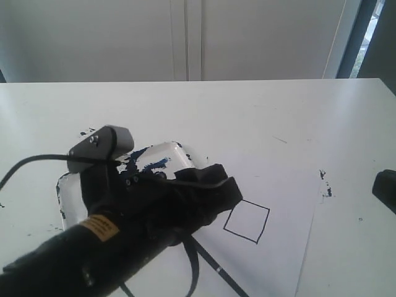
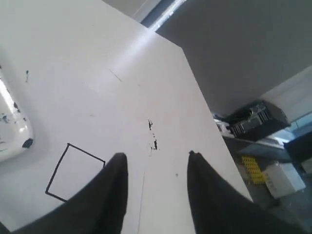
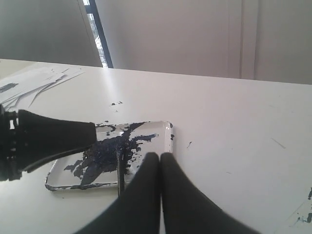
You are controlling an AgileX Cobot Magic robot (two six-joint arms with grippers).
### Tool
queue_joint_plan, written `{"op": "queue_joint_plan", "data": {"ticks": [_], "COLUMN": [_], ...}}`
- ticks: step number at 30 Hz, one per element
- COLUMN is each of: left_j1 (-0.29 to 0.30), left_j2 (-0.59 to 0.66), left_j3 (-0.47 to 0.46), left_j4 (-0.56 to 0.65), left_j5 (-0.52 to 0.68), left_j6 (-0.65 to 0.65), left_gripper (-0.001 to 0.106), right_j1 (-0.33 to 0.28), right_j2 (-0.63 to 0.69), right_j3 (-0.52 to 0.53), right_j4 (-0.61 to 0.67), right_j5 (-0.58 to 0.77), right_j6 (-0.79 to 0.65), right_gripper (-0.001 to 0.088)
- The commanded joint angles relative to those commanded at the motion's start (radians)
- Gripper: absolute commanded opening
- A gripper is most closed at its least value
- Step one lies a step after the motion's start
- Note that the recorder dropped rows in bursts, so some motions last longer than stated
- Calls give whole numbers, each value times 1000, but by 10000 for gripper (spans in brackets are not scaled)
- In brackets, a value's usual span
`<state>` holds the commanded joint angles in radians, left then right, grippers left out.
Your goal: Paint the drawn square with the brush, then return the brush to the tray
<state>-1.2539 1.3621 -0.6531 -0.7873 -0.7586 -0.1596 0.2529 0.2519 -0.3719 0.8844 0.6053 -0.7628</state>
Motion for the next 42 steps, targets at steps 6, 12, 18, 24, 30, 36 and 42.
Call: {"op": "queue_joint_plan", "data": {"ticks": [6,12,18,24,30,36,42], "left_j1": [176,358,434,539,683,810,938], "left_j2": [-61,-67,-65,-46,-46,-69,-153], "left_j3": [-20,-146,-302,-421,-448,-427,-368], "left_j4": [290,692,888,901,901,901,901], "left_j5": [195,587,845,1055,1215,1247,1238], "left_j6": [6,8,75,90,90,100,111], "left_gripper": [370,351,220,169,100,0,0], "right_j1": [0,0,0,0,0,0,0], "right_j2": [0,0,0,0,0,0,0], "right_j3": [0,0,0,0,0,0,0], "right_j4": [-5,-8,-15,-40,-45,-45,-52], "right_j5": [0,0,0,0,0,0,0], "right_j6": [0,0,0,0,0,0,0], "right_gripper": [0,0,0,0,0,0,0]}}
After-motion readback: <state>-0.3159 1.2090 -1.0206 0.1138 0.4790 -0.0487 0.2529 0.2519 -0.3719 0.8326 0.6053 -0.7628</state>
